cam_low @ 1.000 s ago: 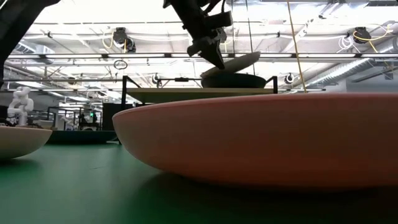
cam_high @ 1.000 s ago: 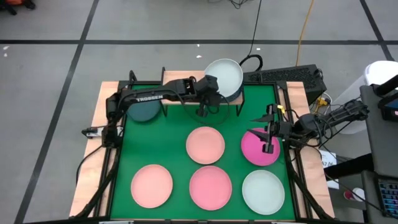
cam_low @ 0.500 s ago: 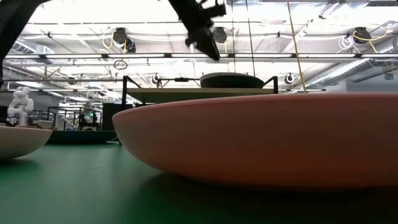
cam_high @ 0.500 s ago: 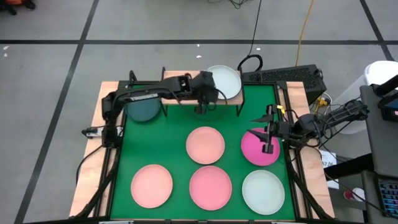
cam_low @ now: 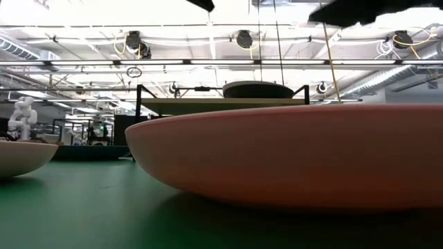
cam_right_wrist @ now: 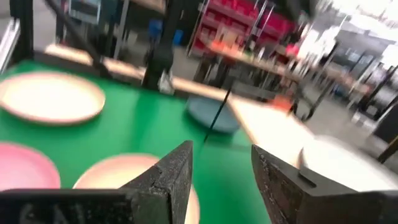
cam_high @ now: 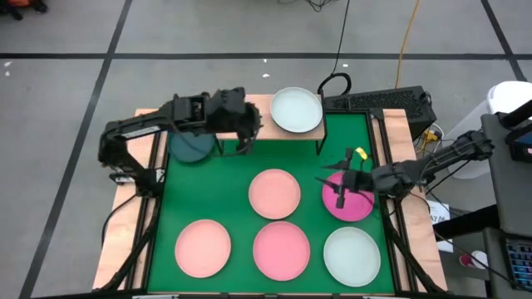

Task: Place and stack plates onto a shelf
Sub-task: Stack the top light orange plate on top of the white plate on the shelf

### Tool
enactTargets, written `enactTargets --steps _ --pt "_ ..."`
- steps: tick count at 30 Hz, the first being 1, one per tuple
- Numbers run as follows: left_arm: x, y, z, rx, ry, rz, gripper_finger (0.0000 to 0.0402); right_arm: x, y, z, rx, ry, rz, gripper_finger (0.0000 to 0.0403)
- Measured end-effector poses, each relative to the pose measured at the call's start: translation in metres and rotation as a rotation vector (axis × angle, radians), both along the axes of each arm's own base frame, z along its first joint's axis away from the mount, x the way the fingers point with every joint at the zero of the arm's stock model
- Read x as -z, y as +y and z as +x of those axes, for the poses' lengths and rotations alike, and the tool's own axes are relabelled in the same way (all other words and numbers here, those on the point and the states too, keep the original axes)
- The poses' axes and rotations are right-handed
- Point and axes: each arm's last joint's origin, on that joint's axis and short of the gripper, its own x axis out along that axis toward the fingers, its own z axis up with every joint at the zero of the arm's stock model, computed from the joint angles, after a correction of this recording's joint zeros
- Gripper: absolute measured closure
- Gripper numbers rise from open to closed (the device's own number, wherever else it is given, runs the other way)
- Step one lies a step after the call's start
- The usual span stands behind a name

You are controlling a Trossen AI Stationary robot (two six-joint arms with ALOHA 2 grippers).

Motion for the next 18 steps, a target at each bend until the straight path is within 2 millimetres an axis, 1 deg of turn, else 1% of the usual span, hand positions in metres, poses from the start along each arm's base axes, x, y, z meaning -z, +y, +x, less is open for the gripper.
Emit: enactTargets --steps 2,6,9,13,18 --pt "0.003 -0.009 -0.008 0.014 -0.029 -0.01 0.0282 0.008 0.001 0.003 0.012 0.049 0.025 0.0255" --pt "0.019 -0.026 -0.024 0.031 -0.118 -0.049 0.0282 0.017 0.002 0.004 0.029 0.103 0.088 0.0255" --pt "0.038 -0.038 -0.035 0.042 -0.22 -0.084 0.0282 0.025 0.002 0.004 0.018 0.168 0.127 0.0255" --pt "0.067 -0.051 -0.049 0.082 -0.395 -0.091 0.0282 0.029 0.004 0.007 -0.06 0.204 0.164 0.0255" --pt "0.097 -0.062 -0.068 0.106 -0.597 -0.119 0.0282 0.04 0.007 0.015 -0.115 0.285 0.168 0.0255"
